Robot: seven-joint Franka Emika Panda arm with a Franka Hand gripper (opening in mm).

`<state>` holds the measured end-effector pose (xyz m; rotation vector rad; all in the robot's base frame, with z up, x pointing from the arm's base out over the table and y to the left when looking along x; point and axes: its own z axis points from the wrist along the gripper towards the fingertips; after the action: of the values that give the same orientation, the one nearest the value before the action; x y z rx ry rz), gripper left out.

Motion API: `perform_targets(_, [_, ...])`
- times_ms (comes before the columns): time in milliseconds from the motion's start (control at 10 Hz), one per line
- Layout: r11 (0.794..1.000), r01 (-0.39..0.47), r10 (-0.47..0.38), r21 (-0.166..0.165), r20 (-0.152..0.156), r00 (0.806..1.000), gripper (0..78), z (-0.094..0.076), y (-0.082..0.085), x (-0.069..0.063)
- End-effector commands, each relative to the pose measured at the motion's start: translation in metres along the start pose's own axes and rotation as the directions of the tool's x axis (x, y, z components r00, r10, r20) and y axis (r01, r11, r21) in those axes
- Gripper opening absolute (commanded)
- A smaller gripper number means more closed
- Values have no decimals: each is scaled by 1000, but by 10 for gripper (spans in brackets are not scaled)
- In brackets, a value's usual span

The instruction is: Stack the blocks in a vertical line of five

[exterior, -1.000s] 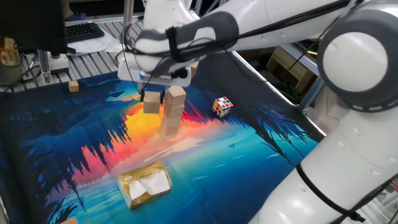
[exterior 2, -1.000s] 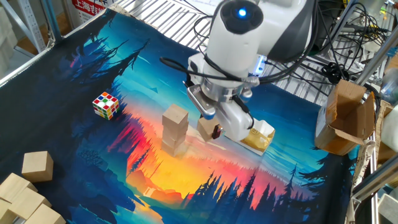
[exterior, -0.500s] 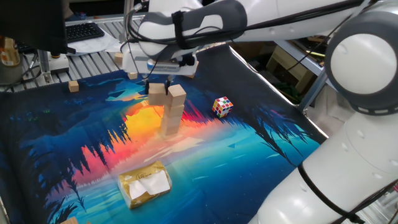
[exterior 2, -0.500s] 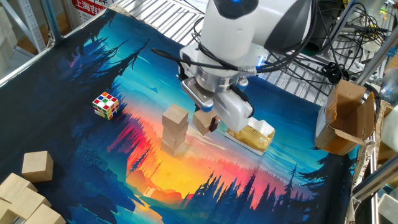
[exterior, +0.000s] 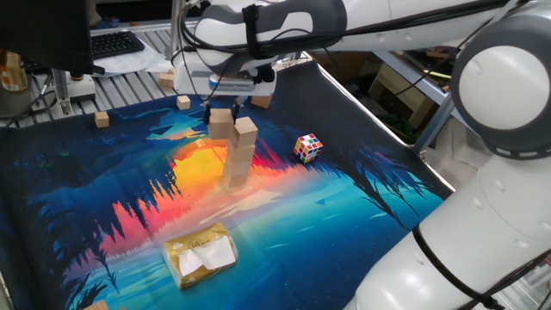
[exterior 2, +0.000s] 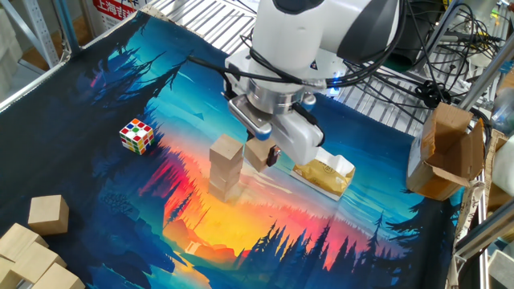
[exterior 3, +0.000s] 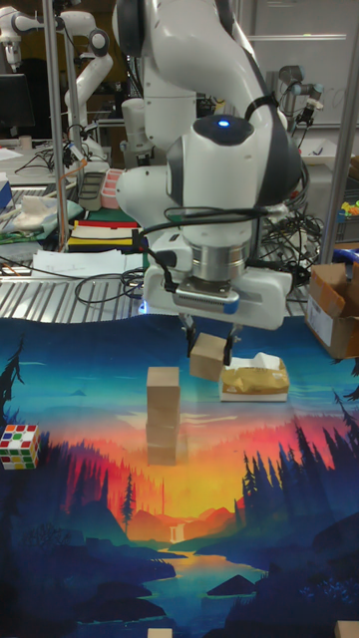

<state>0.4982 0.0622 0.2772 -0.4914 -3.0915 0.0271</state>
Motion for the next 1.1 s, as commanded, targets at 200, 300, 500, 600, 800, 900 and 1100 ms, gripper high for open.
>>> perform_targets(200, [999,53,-53,1,2,999,12,-11,-6,-8])
perform_targets(300, [998,64,-64,2,2,998,12,-13,-8,-9])
perform_targets(500, [996,86,-86,3,3,996,12,-16,-10,-12])
perform_targets(600, [994,110,-110,9,4,994,12,-18,-11,-14])
perform_targets(800, [989,148,-148,18,10,989,12,-19,-15,-17])
perform_targets(900, [988,156,-156,17,11,988,12,-19,-16,-18])
perform_targets(1100, [985,169,-169,16,12,986,12,-18,-18,-20])
